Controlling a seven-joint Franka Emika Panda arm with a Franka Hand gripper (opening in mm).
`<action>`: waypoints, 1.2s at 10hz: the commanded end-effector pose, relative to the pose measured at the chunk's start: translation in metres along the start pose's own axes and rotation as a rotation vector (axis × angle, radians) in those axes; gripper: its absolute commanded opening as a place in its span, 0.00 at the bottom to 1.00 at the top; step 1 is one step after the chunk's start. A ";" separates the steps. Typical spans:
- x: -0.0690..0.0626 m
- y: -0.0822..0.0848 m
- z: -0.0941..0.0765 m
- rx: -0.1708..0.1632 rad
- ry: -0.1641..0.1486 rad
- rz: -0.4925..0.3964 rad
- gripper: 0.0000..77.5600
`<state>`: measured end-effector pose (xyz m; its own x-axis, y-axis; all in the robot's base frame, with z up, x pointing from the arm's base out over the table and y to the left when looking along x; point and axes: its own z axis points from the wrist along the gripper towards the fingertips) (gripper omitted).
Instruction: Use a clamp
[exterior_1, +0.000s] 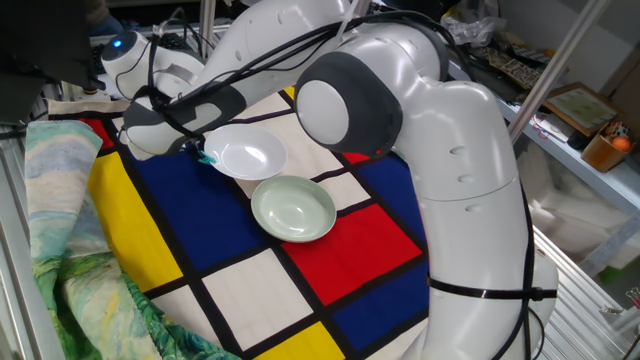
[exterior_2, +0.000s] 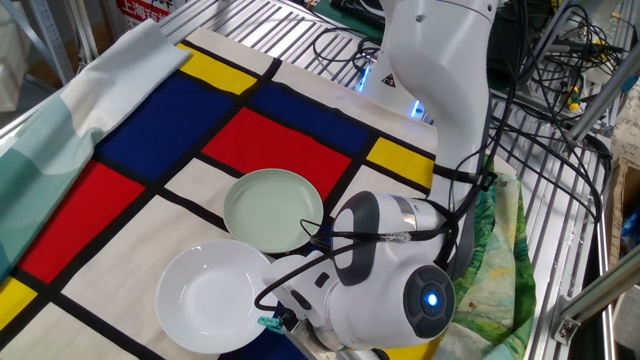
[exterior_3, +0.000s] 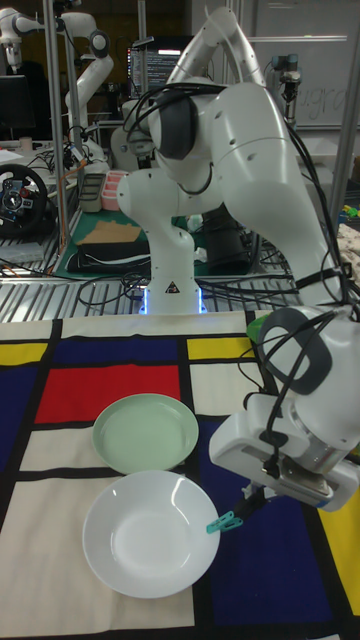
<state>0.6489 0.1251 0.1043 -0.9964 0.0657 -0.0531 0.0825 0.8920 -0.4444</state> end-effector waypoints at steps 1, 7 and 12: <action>0.000 0.001 0.000 0.000 -0.002 0.003 0.00; 0.000 0.004 0.004 0.000 -0.003 0.020 0.00; 0.001 0.004 0.003 0.024 -0.025 0.052 0.00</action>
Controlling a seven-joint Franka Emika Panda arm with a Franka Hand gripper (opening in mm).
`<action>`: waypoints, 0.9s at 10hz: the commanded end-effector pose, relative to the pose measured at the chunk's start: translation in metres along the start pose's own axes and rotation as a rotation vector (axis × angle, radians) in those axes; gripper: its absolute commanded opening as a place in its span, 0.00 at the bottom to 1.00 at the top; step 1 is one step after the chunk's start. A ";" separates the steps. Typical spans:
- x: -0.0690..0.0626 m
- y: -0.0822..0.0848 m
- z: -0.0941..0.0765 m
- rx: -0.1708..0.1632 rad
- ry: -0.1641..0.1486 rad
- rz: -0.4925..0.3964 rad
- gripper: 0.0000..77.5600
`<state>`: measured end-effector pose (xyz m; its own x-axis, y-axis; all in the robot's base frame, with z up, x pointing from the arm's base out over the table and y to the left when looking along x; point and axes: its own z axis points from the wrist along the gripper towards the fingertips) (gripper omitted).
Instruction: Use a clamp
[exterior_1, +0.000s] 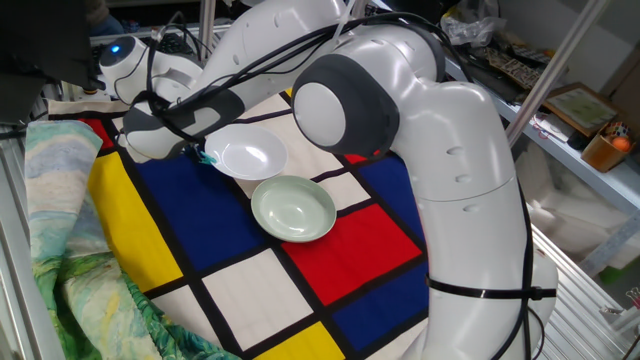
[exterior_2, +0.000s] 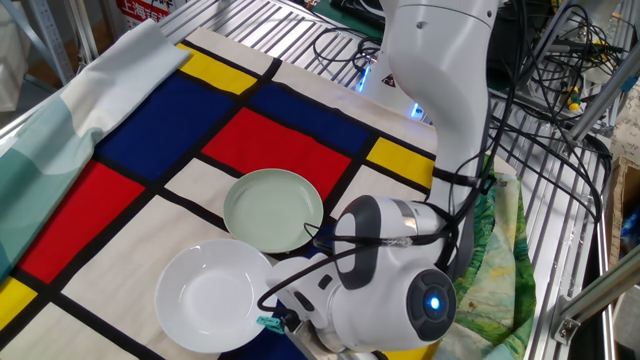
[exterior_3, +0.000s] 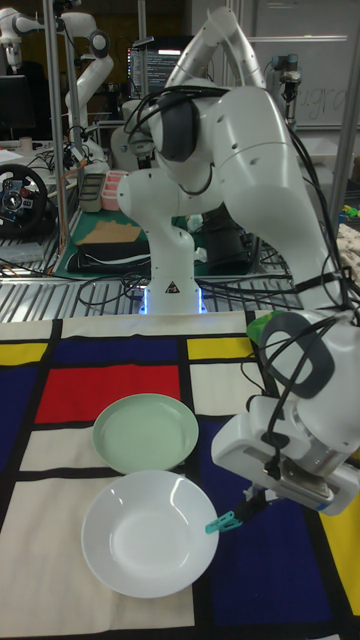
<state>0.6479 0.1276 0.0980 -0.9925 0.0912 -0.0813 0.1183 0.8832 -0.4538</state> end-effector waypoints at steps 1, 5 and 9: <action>-0.001 -0.002 -0.002 0.010 -0.012 0.021 0.00; 0.001 -0.006 -0.007 0.006 -0.008 0.031 0.00; 0.001 -0.007 -0.007 0.008 -0.009 0.042 0.00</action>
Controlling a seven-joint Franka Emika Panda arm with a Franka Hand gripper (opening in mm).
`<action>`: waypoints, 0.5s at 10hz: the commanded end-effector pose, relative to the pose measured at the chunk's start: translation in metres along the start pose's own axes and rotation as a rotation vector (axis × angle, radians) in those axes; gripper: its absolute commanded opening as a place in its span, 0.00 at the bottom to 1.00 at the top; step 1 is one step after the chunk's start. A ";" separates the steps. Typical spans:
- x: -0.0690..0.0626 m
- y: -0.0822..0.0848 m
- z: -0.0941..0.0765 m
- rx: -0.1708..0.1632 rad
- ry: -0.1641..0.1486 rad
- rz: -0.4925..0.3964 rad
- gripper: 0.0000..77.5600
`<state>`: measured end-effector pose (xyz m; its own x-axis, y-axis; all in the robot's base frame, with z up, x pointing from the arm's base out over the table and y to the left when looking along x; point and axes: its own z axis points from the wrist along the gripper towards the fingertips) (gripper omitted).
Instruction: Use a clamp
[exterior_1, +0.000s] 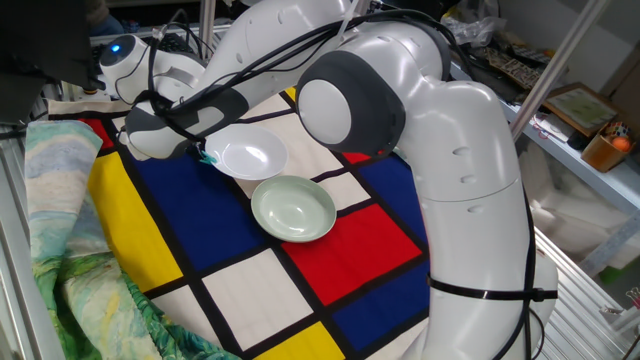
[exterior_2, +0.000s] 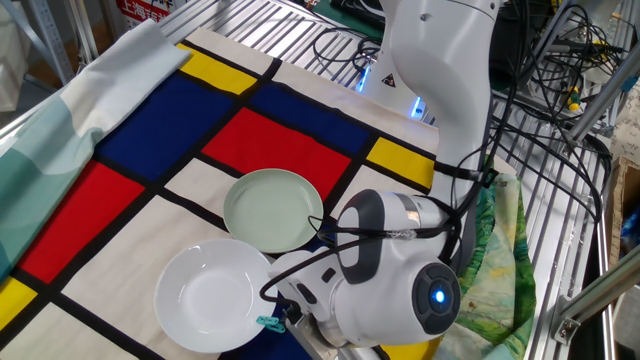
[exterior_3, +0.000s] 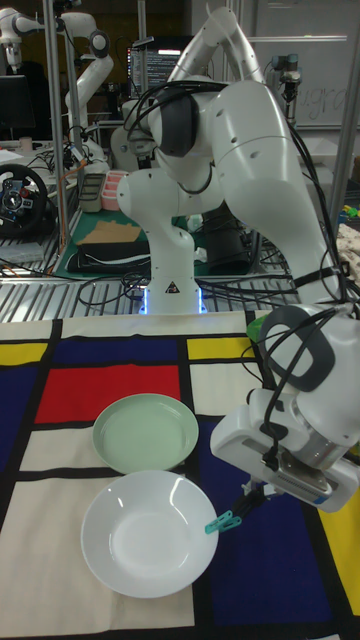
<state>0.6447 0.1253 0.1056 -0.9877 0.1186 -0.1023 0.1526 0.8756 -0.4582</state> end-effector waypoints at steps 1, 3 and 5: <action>-0.001 -0.001 -0.002 0.000 -0.003 0.008 1.00; -0.001 -0.001 -0.002 0.000 -0.003 0.008 1.00; -0.001 -0.001 -0.002 0.000 -0.003 0.008 1.00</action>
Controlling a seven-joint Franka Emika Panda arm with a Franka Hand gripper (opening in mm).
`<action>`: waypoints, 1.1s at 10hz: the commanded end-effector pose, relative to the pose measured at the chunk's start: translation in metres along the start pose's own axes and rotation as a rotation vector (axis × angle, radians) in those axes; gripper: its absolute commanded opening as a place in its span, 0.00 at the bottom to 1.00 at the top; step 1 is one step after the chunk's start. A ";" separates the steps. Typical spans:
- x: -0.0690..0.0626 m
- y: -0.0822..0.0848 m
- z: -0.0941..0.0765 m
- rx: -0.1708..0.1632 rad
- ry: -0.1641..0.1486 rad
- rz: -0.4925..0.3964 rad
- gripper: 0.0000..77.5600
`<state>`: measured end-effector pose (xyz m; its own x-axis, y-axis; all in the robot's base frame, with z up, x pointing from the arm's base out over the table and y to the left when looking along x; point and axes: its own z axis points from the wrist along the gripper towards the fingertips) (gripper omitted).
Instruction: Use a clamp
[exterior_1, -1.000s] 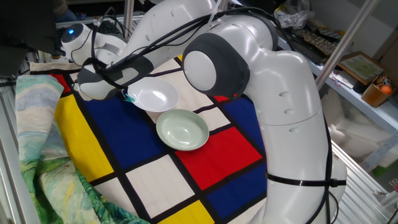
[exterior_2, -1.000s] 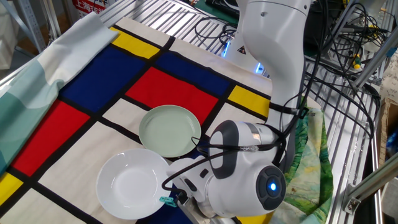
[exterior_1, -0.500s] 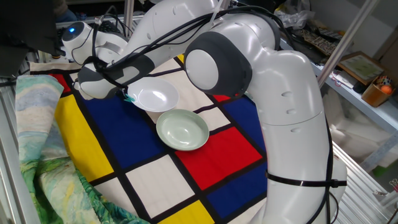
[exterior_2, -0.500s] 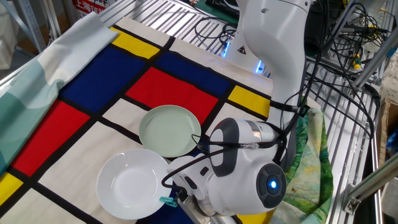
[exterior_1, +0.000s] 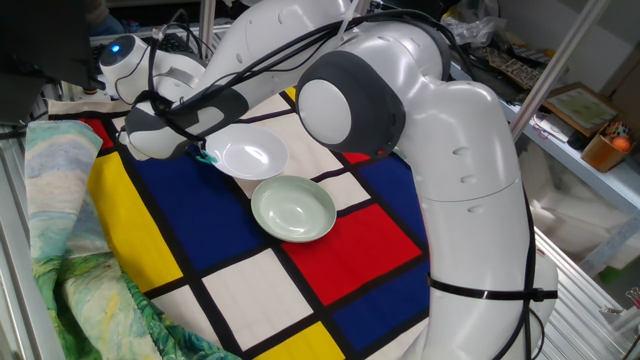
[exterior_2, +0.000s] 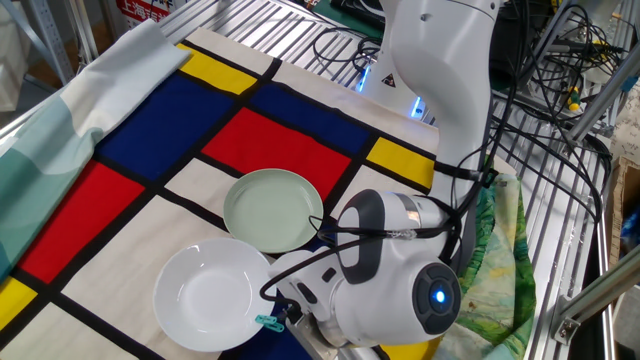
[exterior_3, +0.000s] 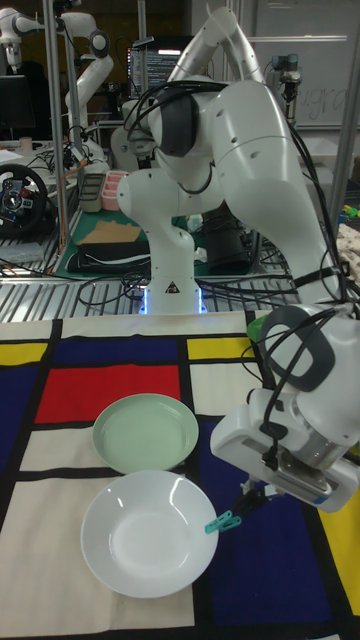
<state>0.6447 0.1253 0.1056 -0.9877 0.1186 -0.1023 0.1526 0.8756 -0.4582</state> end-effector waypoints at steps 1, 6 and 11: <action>-0.001 -0.001 -0.002 0.000 -0.003 0.008 1.00; -0.001 -0.001 -0.002 0.000 -0.003 0.008 1.00; -0.004 0.006 0.005 -0.001 -0.066 -0.101 1.00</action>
<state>0.6449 0.1254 0.1053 -0.9868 0.1220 -0.1060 0.1574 0.8745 -0.4588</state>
